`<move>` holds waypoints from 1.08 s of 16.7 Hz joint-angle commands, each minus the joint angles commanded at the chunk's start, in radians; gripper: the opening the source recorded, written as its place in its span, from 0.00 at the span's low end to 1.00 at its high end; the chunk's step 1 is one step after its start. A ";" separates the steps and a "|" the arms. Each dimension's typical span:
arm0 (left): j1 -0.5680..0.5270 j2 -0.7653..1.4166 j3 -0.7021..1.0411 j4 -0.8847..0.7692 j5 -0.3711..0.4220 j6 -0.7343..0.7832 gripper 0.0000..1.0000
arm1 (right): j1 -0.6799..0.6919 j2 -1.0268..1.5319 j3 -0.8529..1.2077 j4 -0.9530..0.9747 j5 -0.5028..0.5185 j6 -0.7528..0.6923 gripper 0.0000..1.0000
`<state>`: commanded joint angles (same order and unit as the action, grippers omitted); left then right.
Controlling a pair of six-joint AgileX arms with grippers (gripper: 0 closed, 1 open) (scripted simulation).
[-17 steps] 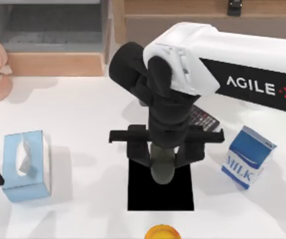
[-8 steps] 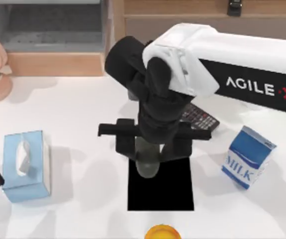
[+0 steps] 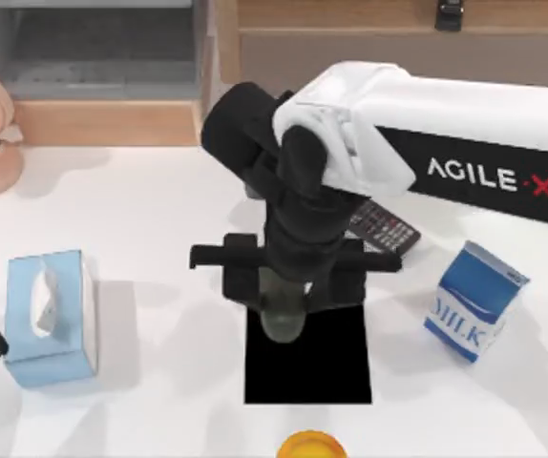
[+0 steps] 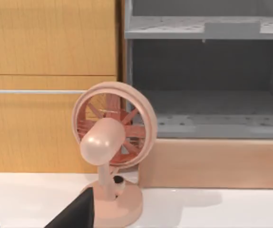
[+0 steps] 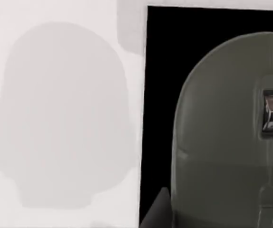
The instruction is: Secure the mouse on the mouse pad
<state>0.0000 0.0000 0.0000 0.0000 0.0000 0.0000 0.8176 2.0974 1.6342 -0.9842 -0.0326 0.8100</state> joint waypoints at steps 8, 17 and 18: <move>0.000 0.000 0.000 0.000 0.000 0.000 1.00 | 0.001 0.038 -0.061 -0.014 0.025 0.033 0.00; 0.000 0.000 0.000 0.000 0.000 0.000 1.00 | 0.001 0.038 -0.061 -0.014 0.025 0.033 0.60; 0.000 0.000 0.000 0.000 0.000 0.000 1.00 | 0.001 0.038 -0.061 -0.014 0.025 0.033 0.68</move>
<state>0.0000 0.0000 0.0000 0.0000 0.0000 0.0000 0.8183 2.1356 1.5734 -0.9984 -0.0076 0.8431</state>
